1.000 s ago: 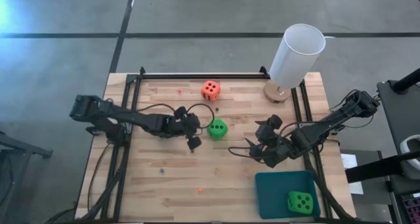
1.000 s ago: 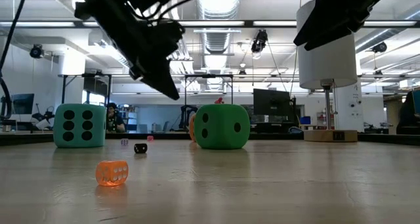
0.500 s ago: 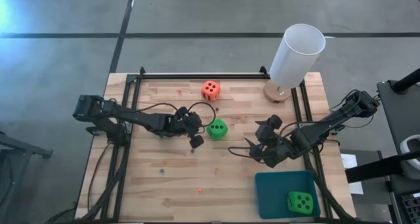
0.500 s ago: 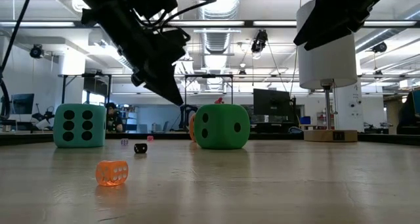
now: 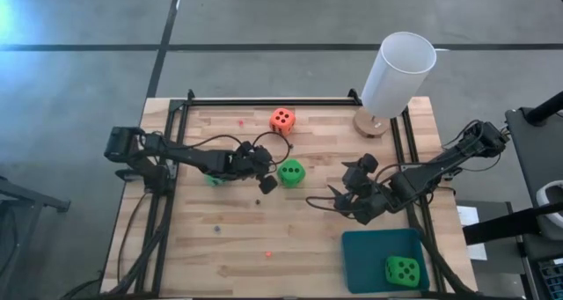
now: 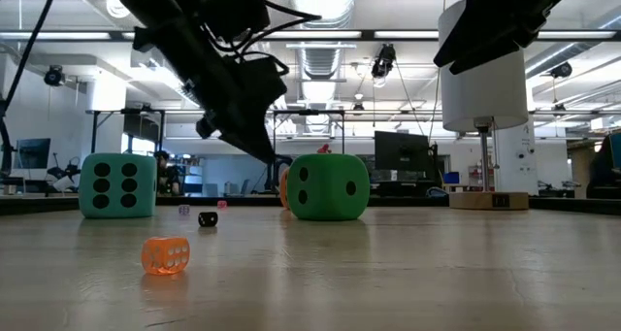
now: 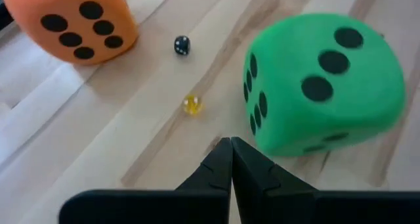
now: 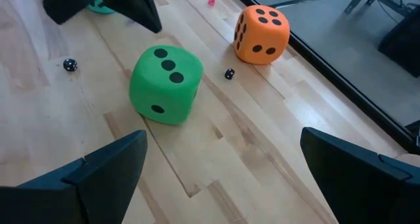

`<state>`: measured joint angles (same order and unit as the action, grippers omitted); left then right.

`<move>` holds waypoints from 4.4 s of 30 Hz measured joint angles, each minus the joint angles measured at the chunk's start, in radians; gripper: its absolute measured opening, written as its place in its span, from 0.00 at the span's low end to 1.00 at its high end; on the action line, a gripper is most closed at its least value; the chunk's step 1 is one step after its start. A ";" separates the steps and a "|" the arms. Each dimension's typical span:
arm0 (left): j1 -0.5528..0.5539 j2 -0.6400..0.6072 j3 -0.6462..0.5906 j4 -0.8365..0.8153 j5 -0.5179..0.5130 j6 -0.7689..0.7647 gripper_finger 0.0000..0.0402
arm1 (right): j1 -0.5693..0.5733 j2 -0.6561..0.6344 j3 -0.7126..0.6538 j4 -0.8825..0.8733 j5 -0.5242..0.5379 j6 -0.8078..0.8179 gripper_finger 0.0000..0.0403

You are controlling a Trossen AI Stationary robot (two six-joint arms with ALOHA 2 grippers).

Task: Pick & Place Dice
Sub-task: Put the large green die into the blue bin

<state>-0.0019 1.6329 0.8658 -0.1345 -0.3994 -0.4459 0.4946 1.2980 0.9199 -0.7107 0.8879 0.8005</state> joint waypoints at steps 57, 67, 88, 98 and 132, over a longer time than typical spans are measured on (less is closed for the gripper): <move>-0.178 -0.007 0.371 -0.312 -0.158 0.162 0.03 | -0.005 0.000 -0.036 0.032 -0.162 -0.157 0.99; -0.275 -0.128 0.317 -0.361 -0.282 0.149 0.03 | -0.050 0.001 -0.103 0.298 -0.295 -0.348 0.99; -0.276 -0.383 0.082 -0.233 -0.293 0.105 0.03 | -0.279 0.094 -0.115 0.360 -0.421 -0.348 0.99; -0.276 -0.383 0.082 -0.235 -0.293 0.107 0.03 | -0.309 0.129 -0.116 0.404 -0.477 -0.363 0.99; -0.276 -0.382 0.082 -0.236 -0.292 0.108 0.03 | -0.309 0.125 -0.093 0.406 -0.478 -0.359 0.99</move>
<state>-0.2779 1.2510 0.9474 -0.3706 -0.6914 -0.3378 0.1852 1.4227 0.8268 -0.3042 0.4103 0.4416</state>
